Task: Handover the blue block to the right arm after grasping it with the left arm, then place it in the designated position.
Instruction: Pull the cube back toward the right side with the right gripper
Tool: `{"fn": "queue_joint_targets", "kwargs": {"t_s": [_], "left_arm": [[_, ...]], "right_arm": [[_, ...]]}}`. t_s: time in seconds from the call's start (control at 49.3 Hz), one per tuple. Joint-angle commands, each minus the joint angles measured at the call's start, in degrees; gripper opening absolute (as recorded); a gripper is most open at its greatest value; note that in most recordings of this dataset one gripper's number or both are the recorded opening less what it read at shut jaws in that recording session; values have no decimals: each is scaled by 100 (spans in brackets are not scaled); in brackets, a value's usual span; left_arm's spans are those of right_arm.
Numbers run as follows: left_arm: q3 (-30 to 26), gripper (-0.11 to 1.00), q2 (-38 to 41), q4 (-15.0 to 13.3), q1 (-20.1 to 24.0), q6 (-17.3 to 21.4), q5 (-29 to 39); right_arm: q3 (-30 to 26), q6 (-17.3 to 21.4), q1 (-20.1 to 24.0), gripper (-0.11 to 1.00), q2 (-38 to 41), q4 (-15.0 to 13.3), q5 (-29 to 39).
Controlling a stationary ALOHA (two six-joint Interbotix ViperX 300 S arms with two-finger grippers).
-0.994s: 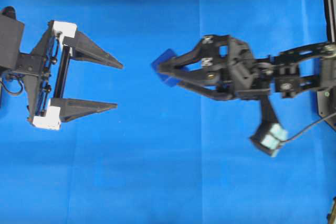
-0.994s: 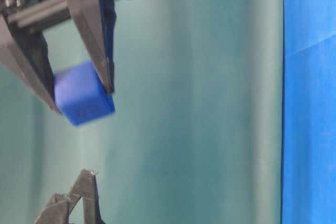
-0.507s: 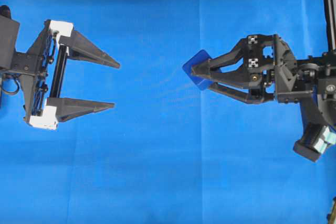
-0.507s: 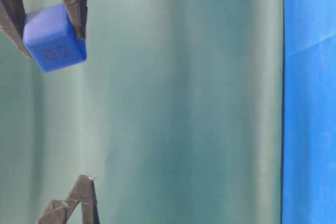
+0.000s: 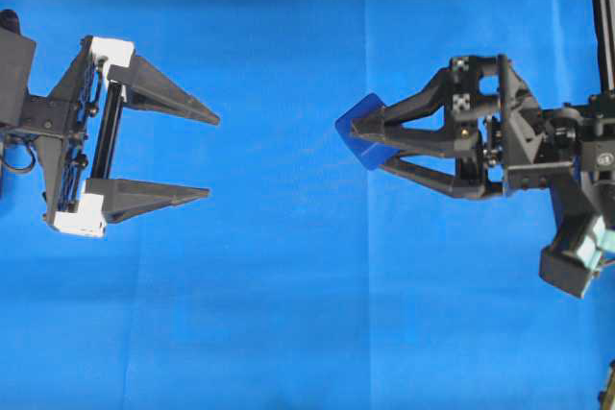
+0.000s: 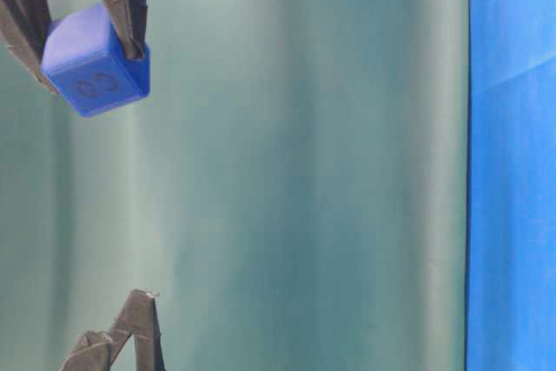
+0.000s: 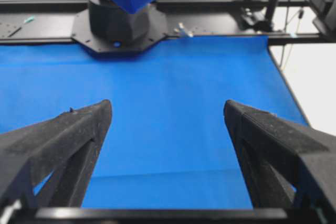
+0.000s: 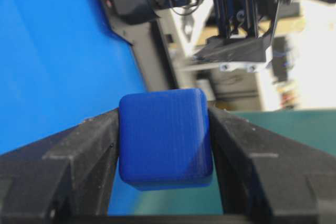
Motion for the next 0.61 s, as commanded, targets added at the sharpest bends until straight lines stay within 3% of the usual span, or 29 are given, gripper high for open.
{"fn": "queue_joint_targets", "kwargs": {"t_s": [0.0,0.142,0.284,0.588], "left_arm": [[-79,92,-44,18,-9,0,-35],[-79,92,-44,18,-9,9,-35],[-79,92,-35,18,-9,9,-35],[-97,92,-18,18,-9,9,-26]], "right_arm": [[-97,396,9,44,-53,272,-26],[-105,1389,18,44,-62,712,-26],[-123,2549,9,44,-114,949,-26],[-158,5150,9,44,-220,993,-123]]}}
